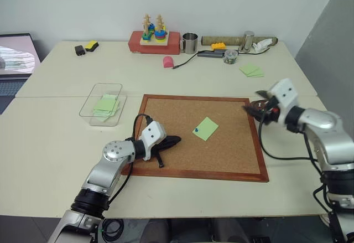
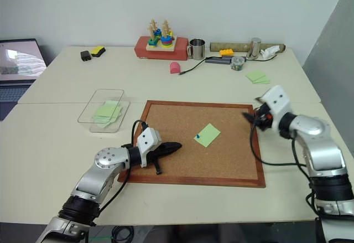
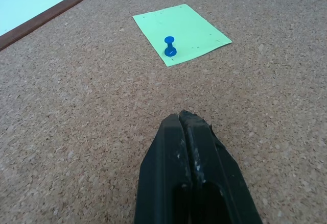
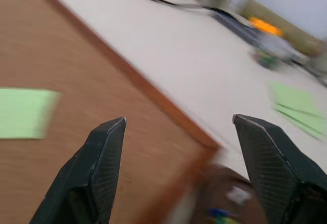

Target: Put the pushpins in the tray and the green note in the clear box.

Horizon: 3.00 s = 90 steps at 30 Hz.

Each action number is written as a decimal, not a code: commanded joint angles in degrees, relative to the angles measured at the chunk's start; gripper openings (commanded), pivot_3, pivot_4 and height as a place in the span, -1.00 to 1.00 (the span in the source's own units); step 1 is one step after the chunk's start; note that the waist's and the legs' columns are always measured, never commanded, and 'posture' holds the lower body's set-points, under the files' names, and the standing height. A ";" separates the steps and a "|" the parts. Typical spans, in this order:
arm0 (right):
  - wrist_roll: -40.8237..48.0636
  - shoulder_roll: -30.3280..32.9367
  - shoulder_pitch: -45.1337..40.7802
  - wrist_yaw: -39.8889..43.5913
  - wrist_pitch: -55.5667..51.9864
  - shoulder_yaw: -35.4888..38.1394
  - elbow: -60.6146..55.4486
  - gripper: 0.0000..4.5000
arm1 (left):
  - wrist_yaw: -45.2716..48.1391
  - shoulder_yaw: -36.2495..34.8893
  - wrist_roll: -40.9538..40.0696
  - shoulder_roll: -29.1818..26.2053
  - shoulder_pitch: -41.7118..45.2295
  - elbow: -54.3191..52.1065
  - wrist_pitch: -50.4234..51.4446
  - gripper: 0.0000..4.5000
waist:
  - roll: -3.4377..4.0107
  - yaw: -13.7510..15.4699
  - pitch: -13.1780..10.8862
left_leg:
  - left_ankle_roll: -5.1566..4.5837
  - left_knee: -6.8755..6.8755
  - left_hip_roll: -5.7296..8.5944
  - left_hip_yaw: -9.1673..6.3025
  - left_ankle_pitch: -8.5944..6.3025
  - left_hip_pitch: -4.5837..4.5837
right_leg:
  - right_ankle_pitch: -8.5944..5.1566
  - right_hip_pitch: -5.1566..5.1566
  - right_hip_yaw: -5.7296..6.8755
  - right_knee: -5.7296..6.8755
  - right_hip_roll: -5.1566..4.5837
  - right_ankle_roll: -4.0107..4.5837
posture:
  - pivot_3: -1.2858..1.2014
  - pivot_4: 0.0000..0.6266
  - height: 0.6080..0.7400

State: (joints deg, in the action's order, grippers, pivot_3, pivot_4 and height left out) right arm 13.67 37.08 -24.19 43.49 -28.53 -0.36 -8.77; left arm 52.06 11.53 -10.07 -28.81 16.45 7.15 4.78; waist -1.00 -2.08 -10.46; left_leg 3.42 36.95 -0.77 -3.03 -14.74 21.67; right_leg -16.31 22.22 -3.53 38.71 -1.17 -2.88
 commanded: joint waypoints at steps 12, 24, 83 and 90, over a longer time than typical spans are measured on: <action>-1.71 -12.04 -1.02 -1.56 -1.61 -13.46 0.30 0.56 | 0.62 2.47 3.15 -0.69 -2.29 3.92 1.51 -1.00 | -0.03 0.06 0.02 | 0.00 0.00 0.01 0.00 0.00 0.00 | 0.00 0.02 0.01 -0.01 -0.01 0.01 | 0.03 -0.52 1.00; -6.51 -17.93 -4.83 -2.80 5.50 -15.88 11.95 0.18 | 0.11 2.50 3.17 -0.61 -2.85 3.41 1.72 -1.00 | -0.05 0.00 0.03 | 0.00 -0.01 -0.01 -0.02 0.00 -0.02 | 0.02 0.03 0.04 0.02 0.00 0.04 | 0.03 -0.52 1.00; -22.57 1.50 -6.34 11.46 37.53 -21.48 -4.50 -1.00 | -6.22 -17.98 -38.55 4.50 10.03 -17.02 47.11 0.53 | -0.53 -0.55 -0.38 | 0.03 -0.01 0.00 -0.23 0.01 0.38 | 0.14 0.32 0.24 -0.03 -0.06 0.25 | 0.03 -0.52 1.00; -24.25 0.87 -6.54 11.50 41.51 -21.39 -4.70 -1.00 | -5.71 -13.50 -36.67 6.30 11.09 -15.80 46.52 0.53 | -0.53 -0.19 -0.38 | 0.05 0.00 0.02 -0.25 0.02 0.37 | 0.15 0.32 0.25 0.00 -0.06 0.26 | 0.03 -0.52 1.00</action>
State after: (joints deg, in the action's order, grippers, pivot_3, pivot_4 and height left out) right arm -10.16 37.98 -29.92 55.03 11.25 -22.11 -12.19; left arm 45.65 -2.82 -46.97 -23.08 26.40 -7.99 52.24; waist -1.54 -2.27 -10.83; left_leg 3.47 36.95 -0.75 -3.28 -14.72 22.04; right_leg -16.16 22.53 -3.28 38.70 -1.24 -2.63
